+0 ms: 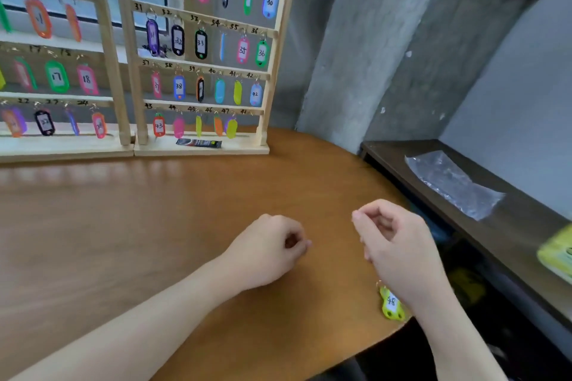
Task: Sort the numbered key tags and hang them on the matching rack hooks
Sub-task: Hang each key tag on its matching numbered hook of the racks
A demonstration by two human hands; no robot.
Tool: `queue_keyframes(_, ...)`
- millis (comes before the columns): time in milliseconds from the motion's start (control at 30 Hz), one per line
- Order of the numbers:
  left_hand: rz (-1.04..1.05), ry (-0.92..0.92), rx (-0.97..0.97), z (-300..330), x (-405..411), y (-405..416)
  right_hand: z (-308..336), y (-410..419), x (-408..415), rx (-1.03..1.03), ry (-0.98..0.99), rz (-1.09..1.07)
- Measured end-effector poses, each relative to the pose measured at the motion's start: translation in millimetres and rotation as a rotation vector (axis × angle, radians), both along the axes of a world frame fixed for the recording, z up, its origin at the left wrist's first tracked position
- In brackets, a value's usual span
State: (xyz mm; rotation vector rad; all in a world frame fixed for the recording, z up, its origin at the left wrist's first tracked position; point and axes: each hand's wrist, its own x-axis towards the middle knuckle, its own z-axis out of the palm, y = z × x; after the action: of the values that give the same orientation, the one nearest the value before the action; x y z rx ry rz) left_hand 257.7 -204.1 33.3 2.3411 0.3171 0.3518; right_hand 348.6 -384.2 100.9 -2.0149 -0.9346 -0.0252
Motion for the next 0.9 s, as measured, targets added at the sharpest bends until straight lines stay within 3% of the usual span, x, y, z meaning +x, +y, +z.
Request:
queue_keyframes(167, -0.169, 0.079, -0.006, -3.3, 13.8, -50.8, -35.5, -76.5, 5.5, -0.100, -0.067, -0.183)
queue_keyframes(367, -0.202, 0.136, 0.062, -7.9, 38.0, -92.5, -68.3, -117.9, 22.3, -0.238, -0.035, -0.304)
queue_keyframes(533, -0.112, 0.149, 0.123, -8.9, 56.8, -109.2, -80.1, -111.7, 26.6, -0.322, 0.032, -0.267)
queue_keyframes(700, -0.109, 0.148, 0.021, -12.2, 66.5, -101.4, -75.6, -95.3, 32.1, -0.484, 0.066, -0.249)
queue_keyframes(900, -0.171, 0.128, -0.028, -18.2, 67.1, -91.7, -74.0, -90.6, 45.7, -0.443, 0.185, -0.193)
